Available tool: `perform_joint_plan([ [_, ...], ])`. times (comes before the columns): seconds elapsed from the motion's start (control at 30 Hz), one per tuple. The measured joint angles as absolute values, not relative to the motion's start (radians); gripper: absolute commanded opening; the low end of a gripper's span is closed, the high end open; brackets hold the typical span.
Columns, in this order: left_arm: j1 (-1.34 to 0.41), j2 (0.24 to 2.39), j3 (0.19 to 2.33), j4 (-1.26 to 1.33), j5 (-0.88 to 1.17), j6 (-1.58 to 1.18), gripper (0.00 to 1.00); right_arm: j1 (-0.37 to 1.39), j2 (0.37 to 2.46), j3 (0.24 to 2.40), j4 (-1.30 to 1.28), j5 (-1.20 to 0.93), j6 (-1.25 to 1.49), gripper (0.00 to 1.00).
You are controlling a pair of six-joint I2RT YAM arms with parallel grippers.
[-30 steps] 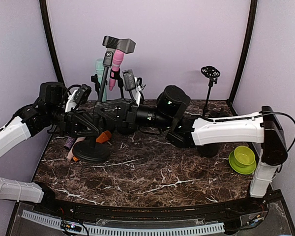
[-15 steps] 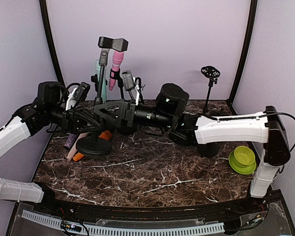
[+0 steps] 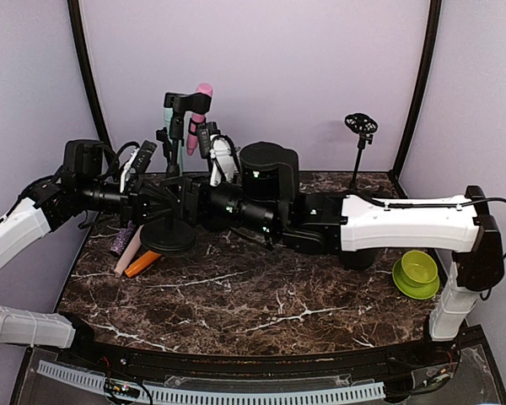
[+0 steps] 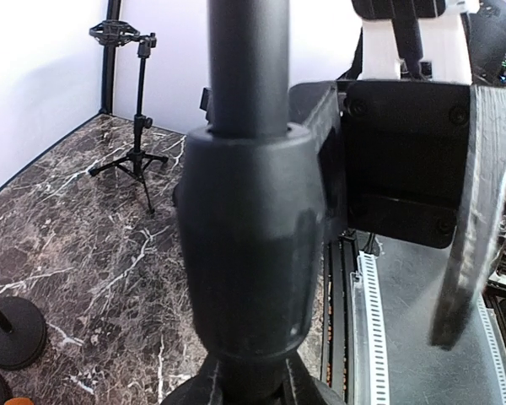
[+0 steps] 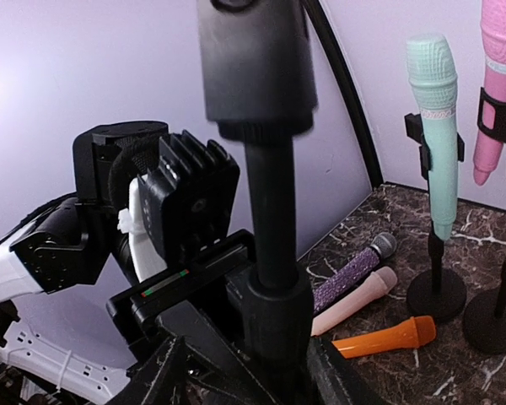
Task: Remove the microphone from the stand
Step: Unscrew the knob on the stand of the microphone stand.
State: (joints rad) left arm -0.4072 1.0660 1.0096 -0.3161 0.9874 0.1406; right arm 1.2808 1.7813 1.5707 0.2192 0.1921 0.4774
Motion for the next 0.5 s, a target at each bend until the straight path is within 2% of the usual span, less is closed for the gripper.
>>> perform_joint_plan([
  [0.17,-0.406,1.066,1.01,-0.325,0.982,0.148,0.0,1.278,1.832,1.647,0.194,0.261,0.459,0.34],
  [0.3,-0.406,1.066,1.01,-0.334,0.984,0.15,0.0,1.279,1.872,1.705,0.16,0.293,0.449,0.15],
  [0.4,-0.404,1.066,1.01,-0.345,0.984,0.146,0.0,1.279,1.879,1.712,0.153,0.304,0.444,0.06],
  [0.47,-0.404,1.066,1.01,-0.347,0.991,0.144,0.0,1.279,1.879,1.705,0.165,0.302,0.442,0.05],
  [0.5,-0.403,1.066,1.01,-0.347,0.997,0.142,0.0,1.279,1.877,1.693,0.186,0.294,0.441,0.08],
])
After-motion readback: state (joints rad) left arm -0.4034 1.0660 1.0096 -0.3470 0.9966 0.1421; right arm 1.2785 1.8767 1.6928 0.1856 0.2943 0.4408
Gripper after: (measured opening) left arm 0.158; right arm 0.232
